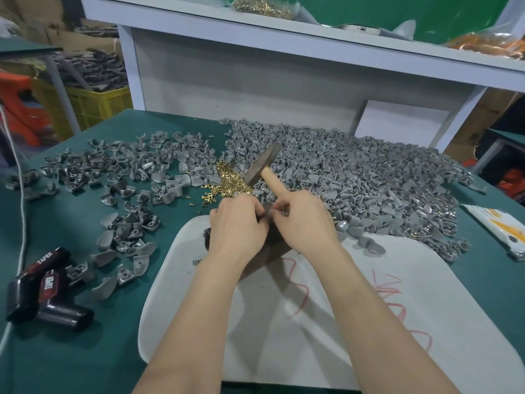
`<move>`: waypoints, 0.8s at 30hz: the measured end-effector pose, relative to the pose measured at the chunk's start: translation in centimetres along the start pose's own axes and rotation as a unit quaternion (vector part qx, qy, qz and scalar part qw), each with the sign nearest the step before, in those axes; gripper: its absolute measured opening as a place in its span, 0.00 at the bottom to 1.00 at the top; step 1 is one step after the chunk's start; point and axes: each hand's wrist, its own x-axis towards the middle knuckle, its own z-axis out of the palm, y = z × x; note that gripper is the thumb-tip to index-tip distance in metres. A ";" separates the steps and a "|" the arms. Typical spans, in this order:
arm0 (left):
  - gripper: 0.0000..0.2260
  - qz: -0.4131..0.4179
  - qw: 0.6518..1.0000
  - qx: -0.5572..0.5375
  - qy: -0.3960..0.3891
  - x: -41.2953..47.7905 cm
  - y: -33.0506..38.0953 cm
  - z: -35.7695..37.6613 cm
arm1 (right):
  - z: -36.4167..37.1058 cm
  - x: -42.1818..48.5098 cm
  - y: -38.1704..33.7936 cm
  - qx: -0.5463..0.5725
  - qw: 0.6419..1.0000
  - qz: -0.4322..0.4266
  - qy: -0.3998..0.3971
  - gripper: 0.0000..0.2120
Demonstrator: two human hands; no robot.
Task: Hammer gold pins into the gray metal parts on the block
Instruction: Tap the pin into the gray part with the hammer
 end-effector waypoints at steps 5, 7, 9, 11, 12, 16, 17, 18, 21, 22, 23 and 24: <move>0.05 0.002 1.000 0.000 0.005 0.1 -0.1 0.1 | 0.4 -0.1 0.3 0.039 0.999 0.023 0.012 0.05; 0.05 0.003 1.000 0.002 0.006 0.1 -0.1 0.1 | 0.5 -0.2 0.3 0.045 0.999 0.024 0.015 0.04; 0.05 0.003 1.000 0.003 0.008 0.1 -0.1 0.2 | 0.5 -0.2 0.3 0.050 0.998 0.025 0.015 0.04; 0.05 0.004 1.000 0.005 0.010 0.1 -0.1 0.2 | 0.4 -0.2 0.3 0.049 0.998 0.026 0.013 0.04; 0.05 0.003 1.000 0.005 0.011 0.1 -0.1 0.2 | 0.4 -0.1 0.3 0.046 0.999 0.025 0.011 0.04; 0.04 0.007 1.000 0.004 0.011 0.1 -0.1 0.2 | -0.1 0.0 0.0 0.014 1.000 0.005 -0.005 0.06; 0.04 0.010 1.000 0.004 0.011 0.1 0.0 0.1 | -0.2 0.0 -0.1 0.002 1.000 -0.001 -0.009 0.07; 0.04 0.014 1.000 0.006 0.012 0.1 -0.1 0.1 | -0.4 0.1 -0.3 -0.013 1.000 -0.006 -0.011 0.07; 0.05 0.020 1.000 0.014 0.013 0.1 -0.1 0.2 | -0.8 0.4 -0.8 -0.063 0.998 -0.018 -0.018 0.07; 0.06 0.020 1.000 0.016 0.013 0.1 -0.1 0.2 | -0.9 0.5 -1.0 -0.074 0.997 -0.022 -0.023 0.07; 0.06 0.020 1.000 0.015 0.014 0.1 -0.1 0.2 | -1.0 0.5 -1.0 -0.077 0.996 -0.024 -0.027 0.07; 0.06 0.019 1.000 0.012 0.014 0.1 -0.1 0.2 | -1.0 0.5 -1.0 -0.074 0.997 -0.024 -0.030 0.06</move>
